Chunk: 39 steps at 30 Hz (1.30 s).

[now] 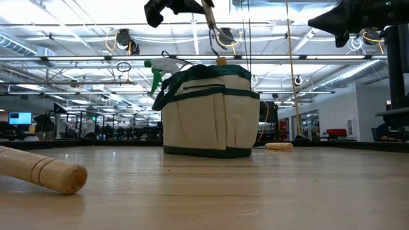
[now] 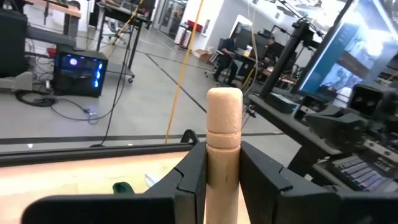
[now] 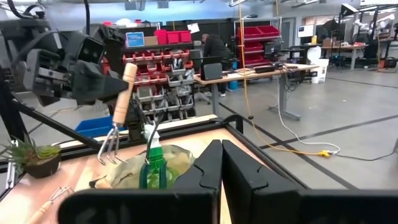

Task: Pick & Place Garden tools in Gardening bag
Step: Put the top hand rake into the gardening bag

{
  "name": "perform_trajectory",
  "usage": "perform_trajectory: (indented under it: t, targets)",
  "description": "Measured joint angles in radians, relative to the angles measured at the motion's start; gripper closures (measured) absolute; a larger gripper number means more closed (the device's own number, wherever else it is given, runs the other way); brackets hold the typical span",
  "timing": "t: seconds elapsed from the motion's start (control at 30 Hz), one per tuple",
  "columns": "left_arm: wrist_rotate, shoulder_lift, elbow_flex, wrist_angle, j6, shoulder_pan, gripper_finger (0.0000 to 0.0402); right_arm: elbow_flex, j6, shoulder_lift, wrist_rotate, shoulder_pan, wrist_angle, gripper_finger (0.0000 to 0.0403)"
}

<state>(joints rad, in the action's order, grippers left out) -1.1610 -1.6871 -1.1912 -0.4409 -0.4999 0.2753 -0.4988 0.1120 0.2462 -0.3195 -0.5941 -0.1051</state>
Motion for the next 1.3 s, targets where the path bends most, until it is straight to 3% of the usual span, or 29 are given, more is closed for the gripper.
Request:
perform_trajectory:
  t: [0.7, 0.83, 1.3]
  targets:
    - [0.210, -0.077, 0.000, -0.100, 0.290, -0.089, 0.0326, 0.000, 0.000, 0.000, -0.001, 0.000, -0.014, 0.0403]
    - [0.272, -0.077, 0.000, -0.065, 0.265, -0.096, 0.0326, 0.000, 0.000, 0.000, -0.001, 0.000, -0.014, 0.0403]
    - [0.306, -0.077, 0.000, 0.052, 0.232, -0.113, 0.0325, 0.000, 0.017, 0.000, -0.001, 0.000, -0.014, 0.0403]
